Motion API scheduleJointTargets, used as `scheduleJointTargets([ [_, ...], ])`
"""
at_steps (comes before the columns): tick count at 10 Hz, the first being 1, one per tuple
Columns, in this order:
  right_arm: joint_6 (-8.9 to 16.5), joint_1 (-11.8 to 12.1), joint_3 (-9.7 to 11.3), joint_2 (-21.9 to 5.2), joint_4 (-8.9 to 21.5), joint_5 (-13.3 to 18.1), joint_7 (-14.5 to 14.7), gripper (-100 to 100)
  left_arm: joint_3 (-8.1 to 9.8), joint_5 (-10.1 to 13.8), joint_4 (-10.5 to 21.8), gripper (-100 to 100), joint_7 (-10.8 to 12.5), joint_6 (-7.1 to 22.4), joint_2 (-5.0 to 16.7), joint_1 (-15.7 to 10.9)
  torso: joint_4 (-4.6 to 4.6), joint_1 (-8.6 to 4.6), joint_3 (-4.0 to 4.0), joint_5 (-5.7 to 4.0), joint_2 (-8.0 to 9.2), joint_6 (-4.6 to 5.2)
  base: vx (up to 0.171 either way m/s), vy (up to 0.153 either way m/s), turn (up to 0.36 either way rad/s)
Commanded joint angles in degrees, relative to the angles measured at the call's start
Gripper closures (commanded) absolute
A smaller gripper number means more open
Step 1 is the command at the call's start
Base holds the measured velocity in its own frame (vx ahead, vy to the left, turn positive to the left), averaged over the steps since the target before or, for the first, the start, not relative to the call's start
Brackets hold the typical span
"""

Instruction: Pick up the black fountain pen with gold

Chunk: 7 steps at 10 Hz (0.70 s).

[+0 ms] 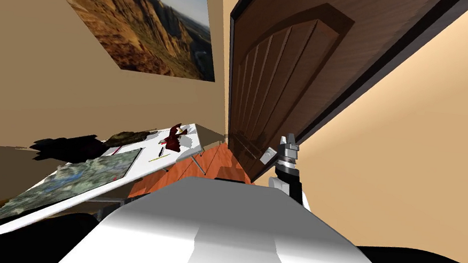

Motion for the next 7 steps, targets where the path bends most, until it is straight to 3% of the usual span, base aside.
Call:
scheduleJointTargets([
  [1, 0.0, 0.0, 0.0, 0.0, 0.0, 0.0, 0.0, 0, 0.17, -0.4, 0.9, -100, 1.2, 0.6, 1.7, 0.7, 0.00, 0.00, 0.00, 0.00, 0.00, 0.00, 0.074, 0.048, -0.113],
  [3, 0.0, 0.0, 0.0, 0.0, 0.0, 0.0, 0.0, 0, 0.61, -1.9, 4.7, -100, 4.9, 2.2, 5.8, 3.0, -0.01, -0.01, -0.02, 0.01, -0.03, 0.01, 0.121, 0.074, -0.284],
  [4, 0.0, 0.0, 0.0, 0.0, 0.0, 0.0, 0.0, 0, 0.61, -1.9, 4.7, -100, 4.9, 2.2, 6.8, 3.0, -0.04, 0.16, -0.11, 0.03, -0.19, 0.01, 0.107, 0.107, -0.086],
  [6, 0.0, 0.0, 0.0, 0.0, 0.0, 0.0, 0.0, 0, 0.77, -3.2, 7.9, -100, 8.1, 3.7, 10.7, 4.7, -0.02, 0.16, -0.05, 0.05, -0.08, -0.02, 0.127, 0.113, -0.218],
  [7, 0.0, 0.0, 0.0, 0.0, 0.0, 0.0, 0.0, 0, 0.77, -3.2, 7.9, -100, 8.1, 3.7, 11.3, 4.7, -0.05, 0.25, -0.14, 0.07, -0.25, 0.00, 0.124, 0.087, -0.131],
])
